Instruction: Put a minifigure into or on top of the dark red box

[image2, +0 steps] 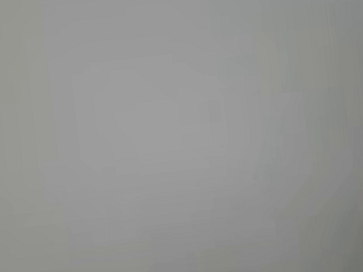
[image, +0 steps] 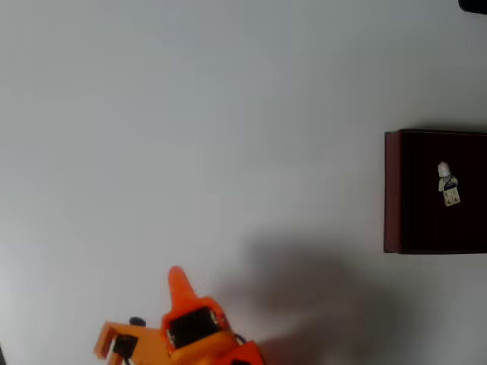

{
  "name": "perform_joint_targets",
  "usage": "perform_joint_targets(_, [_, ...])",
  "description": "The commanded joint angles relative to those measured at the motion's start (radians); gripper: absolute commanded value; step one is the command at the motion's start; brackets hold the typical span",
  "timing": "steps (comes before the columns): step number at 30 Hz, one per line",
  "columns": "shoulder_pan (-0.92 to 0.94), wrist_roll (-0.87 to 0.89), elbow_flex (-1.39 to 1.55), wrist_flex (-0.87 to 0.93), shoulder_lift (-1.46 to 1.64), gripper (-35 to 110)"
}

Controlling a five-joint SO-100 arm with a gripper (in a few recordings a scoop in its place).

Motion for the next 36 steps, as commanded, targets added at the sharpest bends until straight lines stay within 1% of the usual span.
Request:
perform_joint_targets(1, [-0.018,0.041,0.054,0.015,0.009,4])
perform_joint_targets(3, [-0.037,0.034,0.077,0.003,0.011,4])
perform_joint_targets(6, [-0.044,0.143,0.109,0.032,0.011,0])
perform_joint_targets(8, [-0.067,0.169,0.132,0.037,0.012,0])
perform_joint_targets(10, [-0.118,0.071,0.141,0.04,0.026,0])
perform_joint_targets(12, [-0.172,0.049,0.17,0.038,0.058,0])
perform_joint_targets(17, [-0.262,0.052,0.241,-0.046,0.066,0])
perform_joint_targets(21, [-0.256,0.061,0.241,-0.041,0.066,0])
perform_joint_targets(23, [-0.239,0.132,0.227,0.017,0.066,0])
perform_joint_targets(25, [-0.225,0.314,0.229,0.057,0.066,0])
perform_joint_targets(27, [-0.276,0.267,0.225,0.052,0.066,0])
perform_joint_targets(29, [-0.316,0.164,0.219,0.054,0.066,0])
perform_joint_targets(32, [-0.307,0.028,0.219,0.043,0.066,0])
perform_joint_targets(35, [-0.31,0.005,0.215,0.057,0.066,0])
perform_joint_targets(36, [-0.313,-0.028,0.215,0.057,0.066,0])
